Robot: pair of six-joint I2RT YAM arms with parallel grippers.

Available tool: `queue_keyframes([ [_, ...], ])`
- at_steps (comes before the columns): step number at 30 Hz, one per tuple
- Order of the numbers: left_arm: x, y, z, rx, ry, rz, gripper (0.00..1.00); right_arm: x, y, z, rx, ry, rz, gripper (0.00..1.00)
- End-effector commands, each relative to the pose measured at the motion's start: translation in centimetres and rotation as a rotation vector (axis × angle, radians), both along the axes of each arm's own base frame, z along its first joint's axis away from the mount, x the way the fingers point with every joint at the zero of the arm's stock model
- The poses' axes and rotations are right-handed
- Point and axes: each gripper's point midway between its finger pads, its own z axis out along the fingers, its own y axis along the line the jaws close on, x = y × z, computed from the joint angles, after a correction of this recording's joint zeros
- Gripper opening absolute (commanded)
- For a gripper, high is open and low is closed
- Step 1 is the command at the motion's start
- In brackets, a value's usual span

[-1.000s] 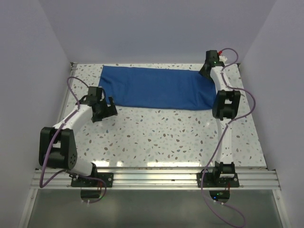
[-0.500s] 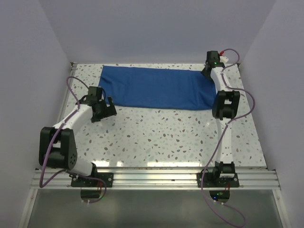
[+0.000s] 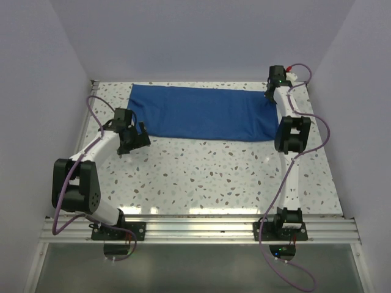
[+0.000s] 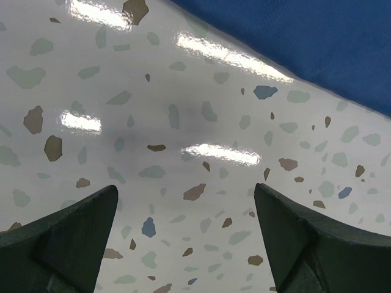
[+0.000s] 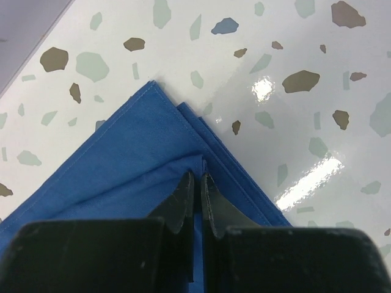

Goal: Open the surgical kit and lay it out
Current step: Open the surgical kit at the center of the board.

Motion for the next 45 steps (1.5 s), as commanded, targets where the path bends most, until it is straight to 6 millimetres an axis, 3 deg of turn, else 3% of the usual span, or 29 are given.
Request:
queue_keyframes([
  [1,1.0,-0.2,1.3,-0.004,-0.042,0.015,0.98,0.5,-0.3,0.9,-0.001,-0.031,-0.007,0.00],
  [8,2.0,-0.2,2.5,0.003,-0.077,-0.013,0.98,0.6,1.0,3.4,0.055,-0.092,0.025,0.00],
  [10,2.5,-0.1,3.2,0.014,-0.093,-0.024,0.98,0.7,2.0,4.7,0.091,-0.121,0.052,0.00],
  [12,3.1,-0.1,4.2,0.019,-0.114,-0.031,0.98,0.1,3.3,4.3,0.107,-0.109,0.077,0.00],
  [14,3.4,-0.2,4.8,0.022,-0.130,-0.041,0.99,0.2,4.7,5.2,0.132,-0.134,0.126,0.00],
  [17,3.4,-0.2,5.5,0.020,-0.148,-0.054,0.99,0.1,9.8,6.4,0.144,-0.133,0.252,0.00],
  [19,3.3,-0.4,6.0,0.019,-0.165,-0.063,0.99,-0.4,11.7,7.0,0.137,-0.128,0.306,0.00],
  [20,3.3,-0.4,6.2,0.019,-0.169,-0.066,0.99,-1.0,13.7,7.9,0.141,-0.132,0.346,0.00],
  [22,3.2,-0.2,6.9,0.026,-0.186,-0.068,0.99,-1.6,15.7,9.0,0.154,-0.151,0.385,0.00],
  [23,3.3,-0.1,7.2,0.030,-0.196,-0.070,0.99,-2.6,17.5,8.5,0.171,-0.133,0.419,0.00],
  [24,3.3,0.0,7.8,0.034,-0.213,-0.069,0.99,-3.1,18.4,10.2,0.179,-0.161,0.440,0.00],
  [25,3.3,0.1,8.2,0.037,-0.222,-0.074,0.99,-3.6,19.4,10.6,0.190,-0.161,0.460,0.00],
  [26,3.4,0.1,8.6,0.038,-0.234,-0.074,0.99,-4.8,21.0,10.0,0.196,-0.135,0.492,0.00],
  [27,3.4,0.1,9.0,0.034,-0.243,-0.079,0.99,-5.7,22.0,11.8,0.209,-0.156,0.519,0.00],
  [29,3.6,0.1,9.8,0.038,-0.260,-0.085,0.99,-8.0,24.2,11.7,0.212,-0.126,0.576,0.00],
  [30,3.6,0.2,10.1,0.040,-0.267,-0.089,0.99,-9.0,24.8,13.9,0.214,-0.160,0.600,0.00],
  [31,3.7,0.2,10.4,0.045,-0.274,-0.096,0.99,-10.2,25.3,14.5,0.211,-0.158,0.622,0.00],
  [32,3.8,0.3,10.6,0.047,-0.282,-0.097,1.00,-12.2,26.2,13.2,0.214,-0.112,0.647,0.00],
  [33,3.8,0.3,10.9,0.050,-0.293,-0.101,0.99,-13.4,26.4,13.2,0.218,-0.097,0.660,0.00],
  [34,3.9,0.3,11.1,0.054,-0.299,-0.109,1.00,-15.0,26.4,15.7,0.223,-0.128,0.676,0.00],
  [35,4.1,0.4,11.2,0.055,-0.306,-0.111,1.00,-17.3,26.2,13.9,0.224,-0.069,0.682,0.00],
  [38,4.4,0.1,11.2,0.041,-0.305,-0.108,0.99,-23.3,23.9,14.5,0.204,-0.010,0.675,0.00],
  [40,4.4,-0.1,10.9,0.022,-0.303,-0.097,1.00,-27.9,20.8,14.9,0.153,0.031,0.632,0.00],
  [45,4.3,-0.5,10.4,-0.005,-0.330,-0.096,0.99,-36.8,16.0,15.5,0.124,0.078,0.546,0.00],
])
